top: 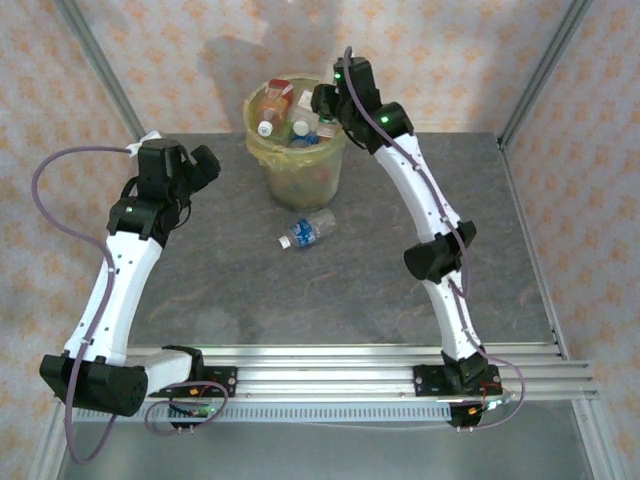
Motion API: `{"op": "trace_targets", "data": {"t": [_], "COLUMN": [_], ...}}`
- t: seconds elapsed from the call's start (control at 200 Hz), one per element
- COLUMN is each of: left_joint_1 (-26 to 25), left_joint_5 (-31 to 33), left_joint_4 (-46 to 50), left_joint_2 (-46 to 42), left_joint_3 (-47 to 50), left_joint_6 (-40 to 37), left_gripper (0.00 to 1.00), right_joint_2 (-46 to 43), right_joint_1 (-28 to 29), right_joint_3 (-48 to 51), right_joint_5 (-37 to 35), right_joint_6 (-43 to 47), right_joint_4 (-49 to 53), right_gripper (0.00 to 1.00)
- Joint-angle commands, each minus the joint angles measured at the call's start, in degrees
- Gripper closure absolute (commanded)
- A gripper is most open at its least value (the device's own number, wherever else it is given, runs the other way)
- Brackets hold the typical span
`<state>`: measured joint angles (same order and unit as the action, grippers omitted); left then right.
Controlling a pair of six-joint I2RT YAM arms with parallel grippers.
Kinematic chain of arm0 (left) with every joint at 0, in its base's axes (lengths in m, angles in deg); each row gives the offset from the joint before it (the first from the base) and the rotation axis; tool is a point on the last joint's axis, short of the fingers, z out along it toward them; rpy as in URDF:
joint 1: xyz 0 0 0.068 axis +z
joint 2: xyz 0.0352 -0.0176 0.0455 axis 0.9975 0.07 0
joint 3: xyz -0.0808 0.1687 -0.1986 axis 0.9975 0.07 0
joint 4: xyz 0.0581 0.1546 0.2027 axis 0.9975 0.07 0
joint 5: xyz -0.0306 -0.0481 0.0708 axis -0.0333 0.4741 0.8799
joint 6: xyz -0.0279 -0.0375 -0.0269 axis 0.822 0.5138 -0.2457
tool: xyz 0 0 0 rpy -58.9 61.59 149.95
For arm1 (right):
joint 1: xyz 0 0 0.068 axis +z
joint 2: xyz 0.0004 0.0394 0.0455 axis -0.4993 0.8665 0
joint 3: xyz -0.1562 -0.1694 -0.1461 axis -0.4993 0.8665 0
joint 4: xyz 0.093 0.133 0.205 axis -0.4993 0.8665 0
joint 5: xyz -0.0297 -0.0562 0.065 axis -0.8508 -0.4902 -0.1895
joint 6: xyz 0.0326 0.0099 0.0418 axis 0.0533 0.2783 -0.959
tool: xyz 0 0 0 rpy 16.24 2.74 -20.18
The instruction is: Put the plastic bottles in the bin
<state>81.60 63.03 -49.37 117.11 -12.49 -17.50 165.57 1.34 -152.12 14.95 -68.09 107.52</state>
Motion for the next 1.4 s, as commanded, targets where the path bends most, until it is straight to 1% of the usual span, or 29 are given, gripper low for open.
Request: {"op": "trace_targets", "data": {"t": [0.0, 0.12, 0.385, 0.545, 0.631, 0.701, 0.781, 0.991, 1.081, 1.281, 1.396], "left_joint_1": [0.1, 0.0, 0.1, 0.0, 0.0, 0.1, 0.1, 0.0, 0.0, 0.0, 0.0], "left_joint_5": [-0.6, -0.6, -0.8, -0.7, -0.6, -0.7, -0.6, -0.6, -0.9, -1.5, -1.5], "left_joint_4": [-1.5, -1.5, -1.8, -2.0, -2.0, -2.1, -2.0, -2.3, -2.5, -2.8, -2.9], "left_joint_2": [-0.2, -0.2, -0.1, 0.0, -0.1, -0.1, -0.2, -0.1, -0.1, -0.1, -0.1], "left_joint_3": [0.7, 0.6, 0.7, 0.8, 0.9, 1.0, 1.1, 1.3, 1.6, 1.7, 1.7], "left_joint_6": [1.2, 1.2, 1.5, 1.9, 2.0, 2.0, 2.0, 2.3, 2.5, 2.9, 2.9], "left_gripper": [0.03, 0.03, 0.03, 0.03, 0.03, 0.03, 0.03, 0.03, 0.03, 0.03, 0.03], "right_joint_2": [1.7, 2.9, 2.5, 2.7, 3.1, 3.2, 3.1, 1.7, 1.0, 0.1, -0.1], "right_joint_1": [-0.2, -0.2, -0.2, -0.1, 0.0, 0.1, 0.1, 0.1, 0.1, 0.1, 0.1], "right_joint_3": [-1.9, -2.0, -2.0, -1.6, -1.5, -1.5, -1.6, -1.7, -1.7, -1.7, -2.1], "right_joint_5": [0.0, -1.0, -3.8, -2.4, -1.6, -1.4, -1.5, -2.6, -3.1, -6.1, -6.3], "right_joint_6": [-1.9, -2.3, -2.6, -3.8, -4.6, -4.8, -4.4, -2.3, -1.7, 0.4, 1.6], "right_joint_4": [-4.9, -4.2, 3.3, 4.8, 5.2, 5.4, 5.2, 4.7, 4.7, 4.9, 4.9], "right_gripper": [0.71, 0.70, 0.67, 0.64, 0.58, 0.47, 0.42, 0.33, 0.28, 0.24, 0.22]}}
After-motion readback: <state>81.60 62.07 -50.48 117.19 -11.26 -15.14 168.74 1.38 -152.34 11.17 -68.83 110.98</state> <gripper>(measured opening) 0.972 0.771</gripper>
